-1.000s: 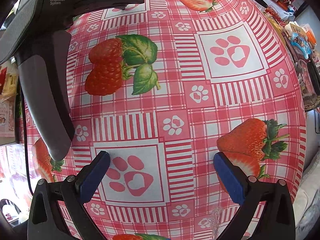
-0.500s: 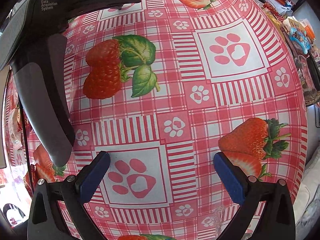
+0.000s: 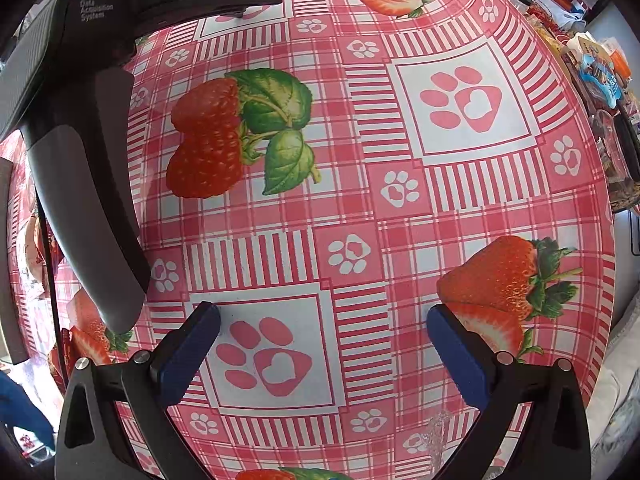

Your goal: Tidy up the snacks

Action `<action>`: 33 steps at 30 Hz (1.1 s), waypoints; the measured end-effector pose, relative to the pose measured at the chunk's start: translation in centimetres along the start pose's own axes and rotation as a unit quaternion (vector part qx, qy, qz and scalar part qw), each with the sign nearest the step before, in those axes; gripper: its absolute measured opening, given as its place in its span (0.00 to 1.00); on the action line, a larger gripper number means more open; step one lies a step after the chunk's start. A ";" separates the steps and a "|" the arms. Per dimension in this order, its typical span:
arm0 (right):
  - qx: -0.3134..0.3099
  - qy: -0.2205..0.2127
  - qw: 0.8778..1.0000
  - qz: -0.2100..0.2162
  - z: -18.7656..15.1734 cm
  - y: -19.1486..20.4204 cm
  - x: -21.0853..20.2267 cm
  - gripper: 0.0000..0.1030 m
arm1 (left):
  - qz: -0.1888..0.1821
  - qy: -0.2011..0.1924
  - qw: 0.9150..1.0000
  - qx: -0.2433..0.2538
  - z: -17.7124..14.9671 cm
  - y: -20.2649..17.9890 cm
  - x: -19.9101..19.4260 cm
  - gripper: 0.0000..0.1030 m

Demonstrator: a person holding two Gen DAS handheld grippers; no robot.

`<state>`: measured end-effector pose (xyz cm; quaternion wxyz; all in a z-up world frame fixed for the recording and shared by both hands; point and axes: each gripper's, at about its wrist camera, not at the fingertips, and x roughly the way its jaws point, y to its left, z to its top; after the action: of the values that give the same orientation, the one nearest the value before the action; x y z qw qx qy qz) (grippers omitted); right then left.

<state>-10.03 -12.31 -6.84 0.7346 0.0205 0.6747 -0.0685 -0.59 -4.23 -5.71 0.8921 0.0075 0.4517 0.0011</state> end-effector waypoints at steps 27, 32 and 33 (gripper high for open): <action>-0.007 0.104 0.995 0.002 3.8 0.2 1.9 1.00 | 0.000 0.006 1.000 0.006 0.2 -0.1 0.1 1.00; -0.008 0.100 0.995 0.003 4.4 0.1 1.9 1.00 | -0.026 0.159 0.985 0.061 2.3 -0.6 1.2 1.00; -0.008 0.099 0.995 0.003 4.4 0.1 1.9 1.00 | -0.034 0.185 0.979 0.078 2.4 -0.8 1.4 1.00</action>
<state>-5.56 -12.93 -8.37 0.6649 0.0233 0.7443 -0.0583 2.23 -5.07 -5.43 0.7896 0.0616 0.6072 -0.0629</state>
